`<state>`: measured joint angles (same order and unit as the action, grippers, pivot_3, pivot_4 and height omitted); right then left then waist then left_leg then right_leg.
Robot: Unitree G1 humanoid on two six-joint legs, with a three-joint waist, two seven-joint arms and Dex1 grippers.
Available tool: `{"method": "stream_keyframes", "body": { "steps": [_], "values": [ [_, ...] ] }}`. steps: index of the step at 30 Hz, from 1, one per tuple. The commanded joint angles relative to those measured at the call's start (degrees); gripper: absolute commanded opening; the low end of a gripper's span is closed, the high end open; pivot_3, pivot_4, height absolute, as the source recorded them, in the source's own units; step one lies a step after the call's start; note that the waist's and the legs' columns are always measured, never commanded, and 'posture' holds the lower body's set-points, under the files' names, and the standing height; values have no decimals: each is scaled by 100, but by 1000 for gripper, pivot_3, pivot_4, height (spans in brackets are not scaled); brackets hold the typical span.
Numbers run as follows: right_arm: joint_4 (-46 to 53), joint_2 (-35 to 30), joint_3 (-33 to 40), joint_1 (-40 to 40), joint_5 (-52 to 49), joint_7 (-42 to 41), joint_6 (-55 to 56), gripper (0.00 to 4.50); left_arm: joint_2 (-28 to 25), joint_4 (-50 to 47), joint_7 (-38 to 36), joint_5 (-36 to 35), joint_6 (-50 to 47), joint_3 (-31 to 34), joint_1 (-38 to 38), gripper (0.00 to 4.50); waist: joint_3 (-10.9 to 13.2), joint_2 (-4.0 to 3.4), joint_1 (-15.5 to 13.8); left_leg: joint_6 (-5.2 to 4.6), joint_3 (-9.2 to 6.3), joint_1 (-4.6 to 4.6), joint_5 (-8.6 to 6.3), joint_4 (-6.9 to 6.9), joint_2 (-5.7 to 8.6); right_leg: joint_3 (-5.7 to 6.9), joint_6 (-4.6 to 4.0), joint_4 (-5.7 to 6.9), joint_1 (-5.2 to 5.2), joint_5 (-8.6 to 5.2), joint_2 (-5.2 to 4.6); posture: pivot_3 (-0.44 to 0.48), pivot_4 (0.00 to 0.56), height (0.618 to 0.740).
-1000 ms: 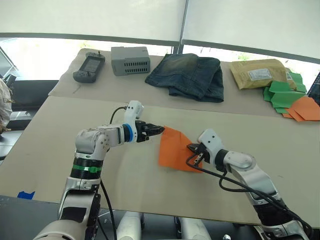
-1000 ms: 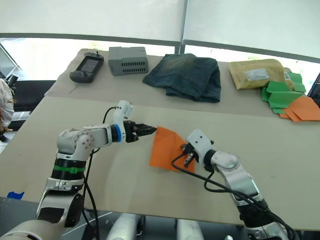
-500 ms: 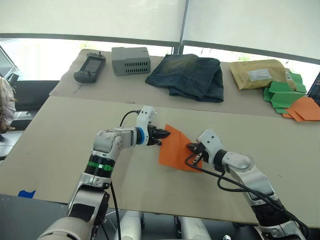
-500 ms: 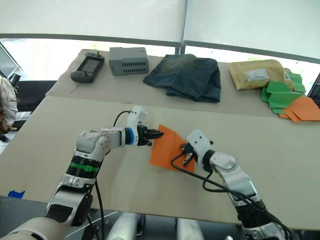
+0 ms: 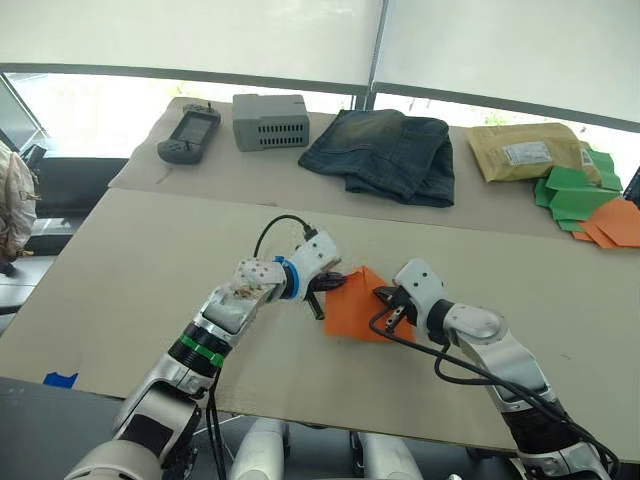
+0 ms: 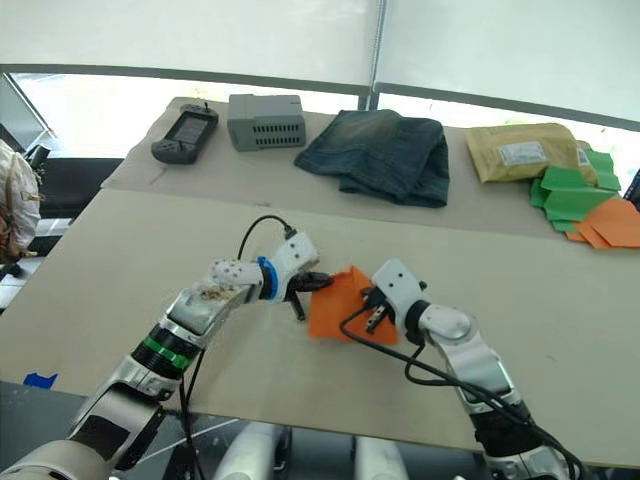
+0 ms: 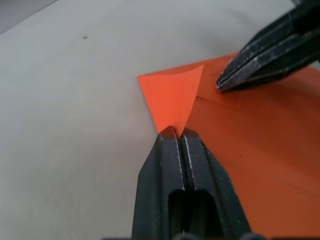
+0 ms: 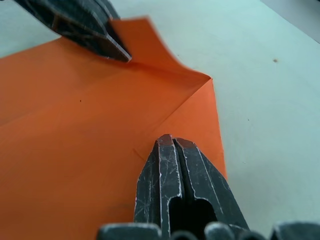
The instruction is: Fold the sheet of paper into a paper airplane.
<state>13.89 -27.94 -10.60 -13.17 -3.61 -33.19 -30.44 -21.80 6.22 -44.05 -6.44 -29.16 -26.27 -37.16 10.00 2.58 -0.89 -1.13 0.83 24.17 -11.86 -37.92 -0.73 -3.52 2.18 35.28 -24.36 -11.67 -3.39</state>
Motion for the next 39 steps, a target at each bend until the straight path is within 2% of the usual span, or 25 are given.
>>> {"method": "stream_keyframes", "body": {
  "steps": [1,12,18,24,32,39],
  "values": [
    [249,18,76,-8,-34,33,-50,0,81,-77,-103,323,538,-103,-173,20,0,0,-6,0,0,1,0,-2,0,0,1,0,0,0,0,0,150,728],
    [501,347,769,-280,-590,214,-343,0,212,269,-110,939,824,-283,-228,20,0,-1,-46,-1,0,0,0,-43,-4,0,36,14,12,-9,-1,0,150,728],
    [-417,550,535,-1017,-601,46,-235,0,295,271,-119,1081,861,-274,-177,20,0,-1,-45,-1,3,-2,0,-55,-3,-2,36,33,11,-8,-1,0,150,728],
    [-1266,226,321,-1594,-461,-367,-173,0,402,262,-54,1187,811,-220,-171,20,0,-1,-65,-3,3,3,-1,-75,-1,-2,21,50,11,-7,-6,0,150,728],
    [-1288,76,203,-1526,-619,-1011,-172,0,477,122,85,1165,640,-41,-154,20,0,-1,-57,-3,2,4,-1,-80,-1,-2,25,55,10,-8,-4,0,150,728],
    [-1413,87,31,-1539,-484,-1121,-173,0,586,-19,135,1032,441,120,-177,20,0,-1,-43,-3,2,4,-1,-81,-1,-2,26,57,8,-9,-3,0,150,728]
  ]
}}
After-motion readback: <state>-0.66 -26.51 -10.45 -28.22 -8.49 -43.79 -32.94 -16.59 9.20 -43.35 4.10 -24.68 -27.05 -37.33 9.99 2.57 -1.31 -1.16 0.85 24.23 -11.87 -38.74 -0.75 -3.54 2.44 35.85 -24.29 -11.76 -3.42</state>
